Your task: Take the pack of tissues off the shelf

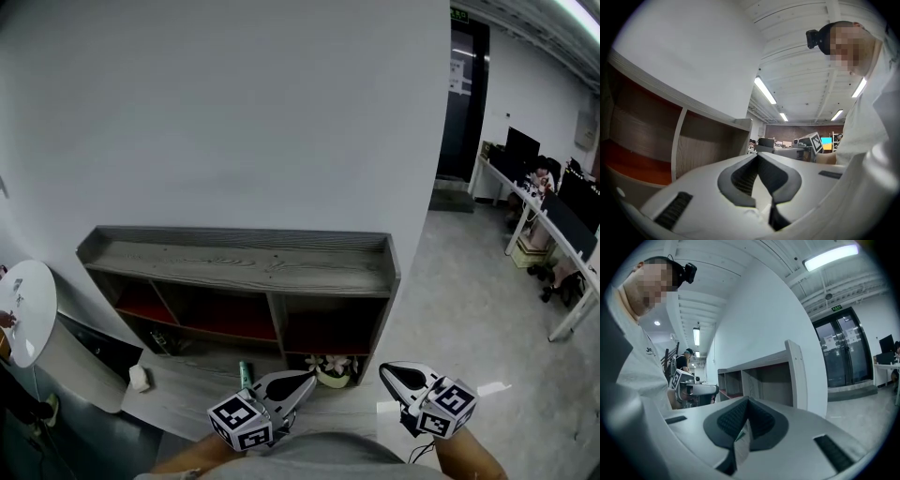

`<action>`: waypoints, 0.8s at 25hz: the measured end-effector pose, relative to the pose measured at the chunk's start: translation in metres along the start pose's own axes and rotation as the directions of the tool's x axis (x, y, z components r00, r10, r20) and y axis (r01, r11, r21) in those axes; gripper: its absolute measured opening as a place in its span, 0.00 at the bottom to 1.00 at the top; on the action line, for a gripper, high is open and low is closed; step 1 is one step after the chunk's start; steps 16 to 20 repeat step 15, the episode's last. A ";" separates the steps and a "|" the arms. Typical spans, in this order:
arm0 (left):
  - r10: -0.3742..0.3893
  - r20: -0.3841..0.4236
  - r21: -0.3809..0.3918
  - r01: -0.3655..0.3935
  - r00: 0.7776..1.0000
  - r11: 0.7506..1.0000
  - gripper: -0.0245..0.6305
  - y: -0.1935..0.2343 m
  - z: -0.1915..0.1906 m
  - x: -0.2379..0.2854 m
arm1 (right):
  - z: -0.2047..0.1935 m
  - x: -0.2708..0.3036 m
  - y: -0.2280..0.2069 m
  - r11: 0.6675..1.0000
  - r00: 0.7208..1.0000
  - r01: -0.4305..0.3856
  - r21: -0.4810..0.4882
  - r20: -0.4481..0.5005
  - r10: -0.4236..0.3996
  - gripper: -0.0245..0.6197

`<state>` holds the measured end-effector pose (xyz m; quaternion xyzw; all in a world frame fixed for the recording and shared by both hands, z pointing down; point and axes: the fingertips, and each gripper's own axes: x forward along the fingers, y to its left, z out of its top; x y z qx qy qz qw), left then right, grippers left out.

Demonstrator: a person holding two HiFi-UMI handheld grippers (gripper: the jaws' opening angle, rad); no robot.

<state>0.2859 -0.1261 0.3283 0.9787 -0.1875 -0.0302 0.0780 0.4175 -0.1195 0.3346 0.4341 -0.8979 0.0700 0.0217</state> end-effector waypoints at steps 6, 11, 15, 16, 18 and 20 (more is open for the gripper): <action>0.021 0.011 -0.008 -0.021 1.000 1.000 0.06 0.003 0.003 -0.004 | 0.004 0.001 -0.004 1.000 1.000 -0.008 -0.005 -0.003 0.008 0.05; 0.029 0.015 -0.011 -0.029 0.999 1.000 0.06 0.004 0.004 -0.005 | 0.005 0.003 -0.004 1.000 1.000 -0.017 -0.015 -0.005 0.017 0.05; 0.029 0.014 -0.002 -0.029 0.999 1.000 0.06 0.003 0.004 -0.007 | 0.007 0.005 -0.001 0.999 1.000 -0.025 -0.028 -0.007 0.025 0.05; 0.029 0.014 -0.002 -0.029 0.999 1.000 0.06 0.003 0.004 -0.007 | 0.007 0.005 -0.001 0.999 1.000 -0.025 -0.028 -0.007 0.025 0.05; 0.029 0.014 -0.002 -0.029 0.999 1.000 0.06 0.003 0.004 -0.007 | 0.007 0.005 -0.001 0.999 1.000 -0.025 -0.028 -0.007 0.025 0.05; 0.029 0.014 -0.002 -0.029 0.999 1.000 0.06 0.003 0.004 -0.007 | 0.007 0.005 -0.001 0.999 1.000 -0.025 -0.028 -0.007 0.025 0.05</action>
